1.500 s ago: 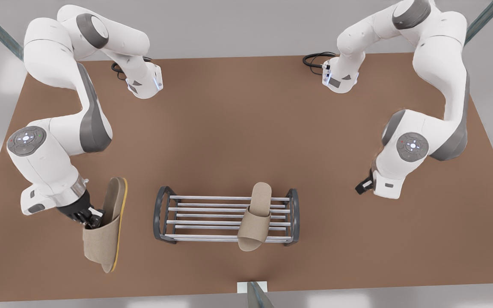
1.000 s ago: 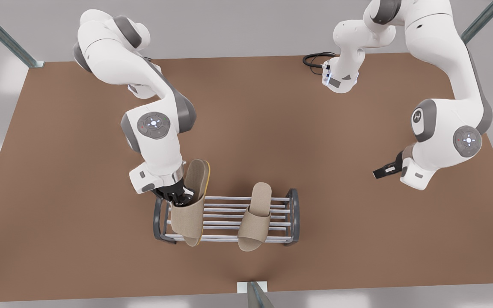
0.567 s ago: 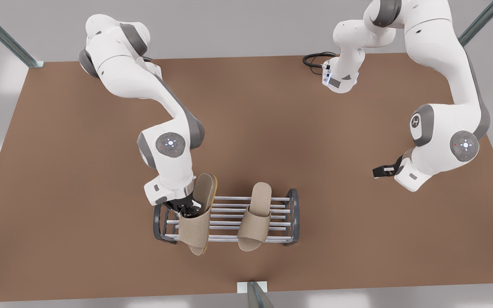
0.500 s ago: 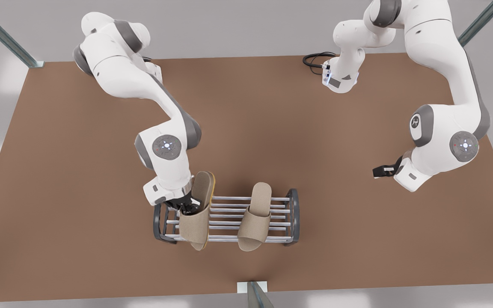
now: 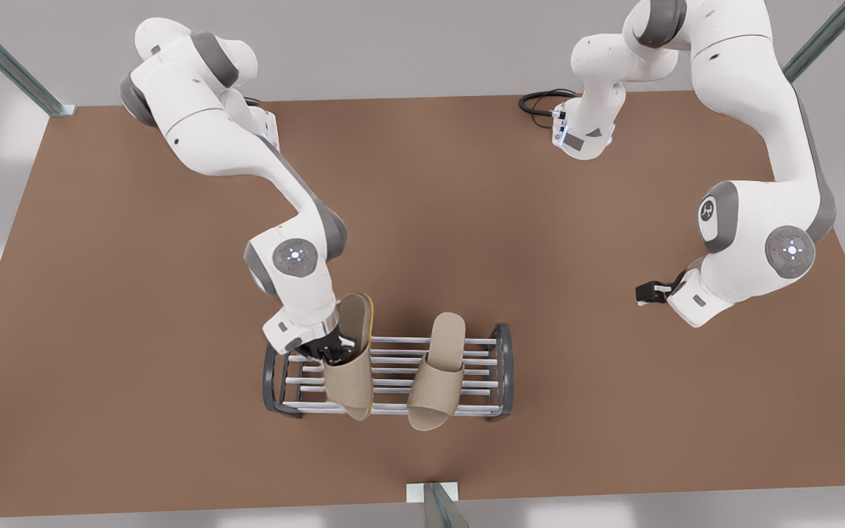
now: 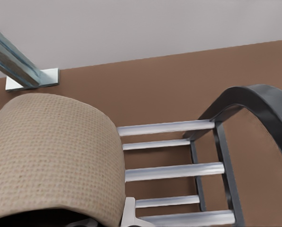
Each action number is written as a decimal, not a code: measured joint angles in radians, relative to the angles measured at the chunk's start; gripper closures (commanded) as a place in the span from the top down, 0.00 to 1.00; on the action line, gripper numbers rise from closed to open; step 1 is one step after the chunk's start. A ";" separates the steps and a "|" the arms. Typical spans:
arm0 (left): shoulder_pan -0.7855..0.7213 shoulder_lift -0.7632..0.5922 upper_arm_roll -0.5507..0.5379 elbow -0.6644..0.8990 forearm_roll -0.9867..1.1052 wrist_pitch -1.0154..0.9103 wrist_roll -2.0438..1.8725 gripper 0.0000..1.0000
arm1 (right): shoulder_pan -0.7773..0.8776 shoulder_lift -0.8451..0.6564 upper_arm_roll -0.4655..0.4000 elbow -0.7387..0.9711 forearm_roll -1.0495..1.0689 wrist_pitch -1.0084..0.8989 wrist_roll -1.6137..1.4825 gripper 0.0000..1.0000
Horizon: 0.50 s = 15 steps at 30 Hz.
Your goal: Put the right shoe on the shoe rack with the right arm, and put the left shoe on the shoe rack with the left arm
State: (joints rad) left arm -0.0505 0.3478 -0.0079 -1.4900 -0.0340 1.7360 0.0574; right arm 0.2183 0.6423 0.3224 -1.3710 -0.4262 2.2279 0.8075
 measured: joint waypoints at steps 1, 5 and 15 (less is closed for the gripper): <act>0.000 0.000 0.000 0.000 0.000 0.000 0.005 1.00 | -0.002 0.002 0.000 -0.006 -0.004 0.004 -0.002 0.21; 0.002 0.000 0.000 0.000 0.000 0.002 0.022 1.00 | -0.010 0.007 -0.002 -0.015 -0.022 0.014 -0.008 0.21; 0.002 0.002 0.000 -0.002 0.000 0.010 0.052 1.00 | -0.011 0.006 -0.002 -0.071 0.010 0.096 -0.073 1.00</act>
State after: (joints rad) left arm -0.0487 0.3494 -0.0076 -1.4915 -0.0344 1.7459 0.1096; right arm 0.2069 0.6482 0.3208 -1.4417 -0.4165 2.3236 0.7341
